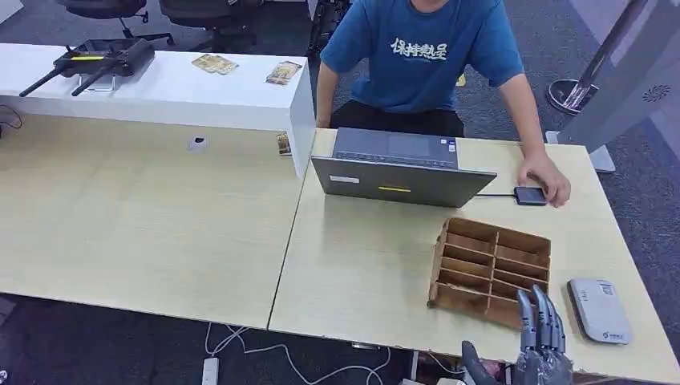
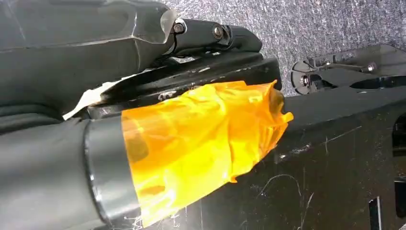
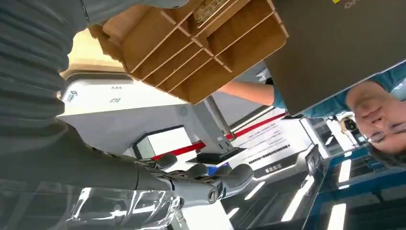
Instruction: Pass the card to the sensor for recognition and then transmit it.
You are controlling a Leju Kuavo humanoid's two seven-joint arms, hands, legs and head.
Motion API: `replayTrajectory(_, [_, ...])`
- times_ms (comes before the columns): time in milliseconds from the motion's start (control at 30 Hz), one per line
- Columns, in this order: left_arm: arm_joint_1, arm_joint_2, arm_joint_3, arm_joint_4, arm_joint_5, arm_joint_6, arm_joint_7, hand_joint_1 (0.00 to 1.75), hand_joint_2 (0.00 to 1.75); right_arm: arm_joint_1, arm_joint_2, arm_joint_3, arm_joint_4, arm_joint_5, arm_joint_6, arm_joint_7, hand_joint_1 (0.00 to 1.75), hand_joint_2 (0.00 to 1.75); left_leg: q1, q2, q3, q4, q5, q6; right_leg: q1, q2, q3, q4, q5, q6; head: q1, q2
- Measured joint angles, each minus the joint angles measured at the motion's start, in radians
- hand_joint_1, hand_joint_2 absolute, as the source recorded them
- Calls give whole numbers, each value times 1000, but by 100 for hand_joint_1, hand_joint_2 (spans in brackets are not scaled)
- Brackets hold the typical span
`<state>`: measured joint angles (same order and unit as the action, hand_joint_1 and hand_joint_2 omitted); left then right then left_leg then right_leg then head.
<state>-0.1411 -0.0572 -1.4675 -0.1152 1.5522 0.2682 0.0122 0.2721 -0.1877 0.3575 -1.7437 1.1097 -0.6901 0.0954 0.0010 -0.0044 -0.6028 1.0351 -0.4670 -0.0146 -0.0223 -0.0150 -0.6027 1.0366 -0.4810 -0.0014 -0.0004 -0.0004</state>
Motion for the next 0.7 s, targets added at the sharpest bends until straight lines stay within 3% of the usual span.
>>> replayTrajectory(367, [-1,0,0,0,-16,-2,7,0,0,-112,3,97,77,5,30,-13,0,175,0,0,0,0,0,0,0,0,0,0,0,0,0,0])
replayTrajectory(700, [-1,0,0,0,-18,-2,9,0,0,-169,14,121,145,4,43,-22,0,175,0,0,0,0,0,0,0,0,0,0,0,0,0,0])
